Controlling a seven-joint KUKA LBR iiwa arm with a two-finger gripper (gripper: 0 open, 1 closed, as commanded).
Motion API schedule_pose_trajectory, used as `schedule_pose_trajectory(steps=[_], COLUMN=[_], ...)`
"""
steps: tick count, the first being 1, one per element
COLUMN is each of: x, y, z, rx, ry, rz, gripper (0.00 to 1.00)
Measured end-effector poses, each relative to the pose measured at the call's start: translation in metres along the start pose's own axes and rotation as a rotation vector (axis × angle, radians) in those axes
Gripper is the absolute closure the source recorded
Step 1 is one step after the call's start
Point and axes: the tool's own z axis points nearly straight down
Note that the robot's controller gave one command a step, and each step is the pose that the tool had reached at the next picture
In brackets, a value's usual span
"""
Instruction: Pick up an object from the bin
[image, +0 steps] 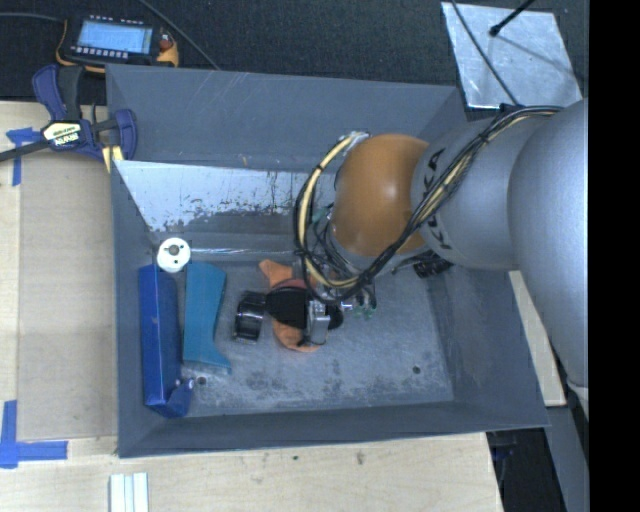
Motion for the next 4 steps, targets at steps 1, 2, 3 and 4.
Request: schedule_pose_trajectory(steps=[1, 2, 3, 4], x=[0.025, 0.025, 0.049, 0.051], y=[-0.081, -0.081, -0.080, -0.081], z=[0.014, 0.014, -0.187, -0.209], rx=[0.002, 0.001, 0.000, 0.000], ry=[-0.001, -0.001, 0.006, 0.002], rz=[0.058, 0.058, 0.000, -0.005], gripper=[1.00, 1.00, 1.00, 1.00])
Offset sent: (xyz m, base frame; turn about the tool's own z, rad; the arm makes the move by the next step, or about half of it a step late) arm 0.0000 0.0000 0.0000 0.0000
